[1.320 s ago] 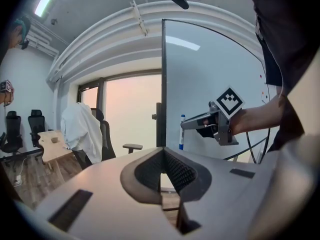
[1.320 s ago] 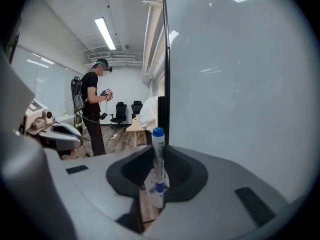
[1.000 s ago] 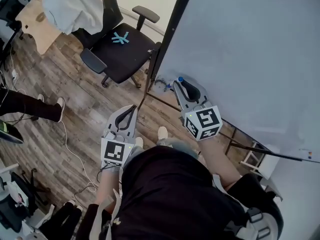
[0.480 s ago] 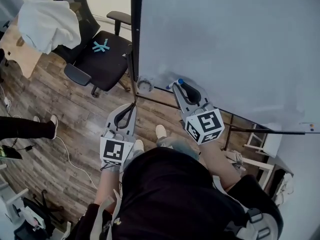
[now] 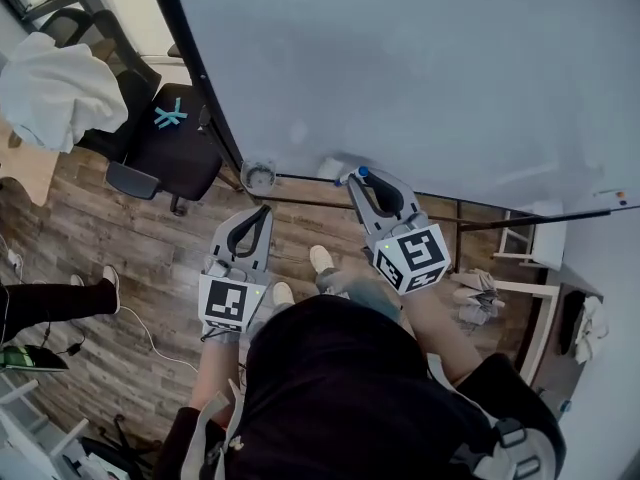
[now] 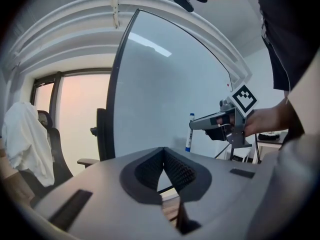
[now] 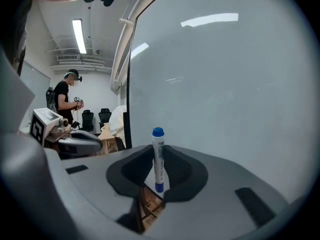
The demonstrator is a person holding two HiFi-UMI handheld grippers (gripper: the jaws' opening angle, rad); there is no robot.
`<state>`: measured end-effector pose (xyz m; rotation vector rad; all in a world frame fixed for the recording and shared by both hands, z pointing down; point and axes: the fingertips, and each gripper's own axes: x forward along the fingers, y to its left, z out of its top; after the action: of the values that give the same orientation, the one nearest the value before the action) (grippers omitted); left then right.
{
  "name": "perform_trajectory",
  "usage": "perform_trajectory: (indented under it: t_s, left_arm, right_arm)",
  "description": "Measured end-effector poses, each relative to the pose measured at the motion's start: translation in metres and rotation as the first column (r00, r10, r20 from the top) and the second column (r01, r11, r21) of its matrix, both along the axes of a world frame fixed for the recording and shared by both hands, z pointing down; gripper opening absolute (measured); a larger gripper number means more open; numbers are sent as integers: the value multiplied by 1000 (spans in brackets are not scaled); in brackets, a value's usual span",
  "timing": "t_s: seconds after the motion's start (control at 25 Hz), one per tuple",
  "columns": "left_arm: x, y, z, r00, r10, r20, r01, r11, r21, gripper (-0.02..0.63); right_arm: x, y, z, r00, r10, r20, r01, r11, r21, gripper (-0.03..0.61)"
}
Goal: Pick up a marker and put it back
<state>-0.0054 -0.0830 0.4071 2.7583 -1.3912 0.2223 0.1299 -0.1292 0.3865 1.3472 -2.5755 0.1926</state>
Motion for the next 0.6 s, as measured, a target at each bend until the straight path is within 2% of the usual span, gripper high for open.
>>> perform_trajectory:
  t_s: [0.08,0.24,0.4,0.6]
  left_arm:
    - [9,-1,-1,1000,28,5,-28,1000,10,8]
    - [25,-4,-3,998,69,2,-69,997,-16,8]
    - [39,-8,-3,994,104,17,-104,994,25,8]
    - [46,-8,-3,994,107,14,-107,994,-14,8]
  right_arm:
    - [13,6,1,1000,28,1,-28,1000,-2,78]
    - [36,16,6,997,80,0,-80,997,-13,78]
    - [57,24,13,993,114,-2,-114,993,-26,78]
    - [66,27,19,992,127,-4,-127,991,-38,78]
